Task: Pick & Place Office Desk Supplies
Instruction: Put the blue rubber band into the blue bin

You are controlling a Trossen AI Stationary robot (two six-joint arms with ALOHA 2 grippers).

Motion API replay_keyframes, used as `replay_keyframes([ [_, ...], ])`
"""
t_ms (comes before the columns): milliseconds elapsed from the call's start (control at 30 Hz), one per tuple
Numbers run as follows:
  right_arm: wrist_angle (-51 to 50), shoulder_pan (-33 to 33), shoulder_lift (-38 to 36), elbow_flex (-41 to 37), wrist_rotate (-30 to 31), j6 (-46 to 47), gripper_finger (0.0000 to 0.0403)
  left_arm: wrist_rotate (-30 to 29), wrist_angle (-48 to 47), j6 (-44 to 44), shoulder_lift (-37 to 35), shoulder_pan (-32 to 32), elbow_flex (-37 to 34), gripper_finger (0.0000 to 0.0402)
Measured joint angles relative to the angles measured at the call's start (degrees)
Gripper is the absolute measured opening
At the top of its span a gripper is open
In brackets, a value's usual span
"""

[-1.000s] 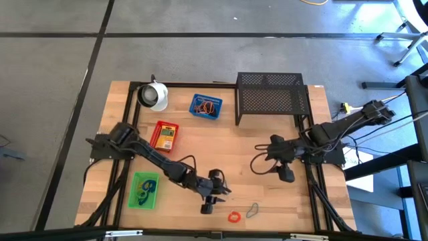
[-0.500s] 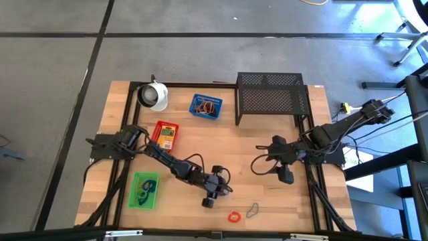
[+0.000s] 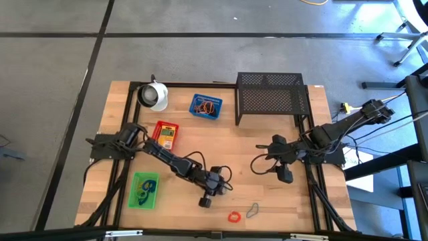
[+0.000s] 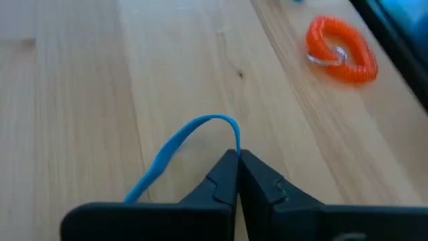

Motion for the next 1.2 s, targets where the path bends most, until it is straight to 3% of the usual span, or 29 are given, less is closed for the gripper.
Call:
replay_keyframes([
  [267, 0.47, 0.0, 0.0, 0.0, 0.12, 0.07, 0.0259, -1.91, 3.68, -0.02, -6.22, 1.18, -0.27, 0.0003],
  [400, 1.94, 0.0, 0.0, 0.0, 3.39, 0.14, 0.0259, -3.65, 3.53, 0.36, -10.93, 0.99, -0.22, 0.0003],
  [533, 4.42, 0.0, 0.0, 0.0, 6.13, 0.18, 0.0259, -9.18, 4.08, 0.46, -17.16, 1.12, -0.17, 0.0003],
  [900, 16.04, 0.0, 0.97, 0.02, 6.5, -6.28, 0.0258, -24.06, 5.56, 0.48, -30.61, 0.83, -0.11, 0.0003],
  [1200, 24.36, 0.0, 5.11, 0.02, 7.45, -7.74, 0.0258, -26.13, 16.81, -1.87, -33.03, 0.42, -0.09, 0.0003],
])
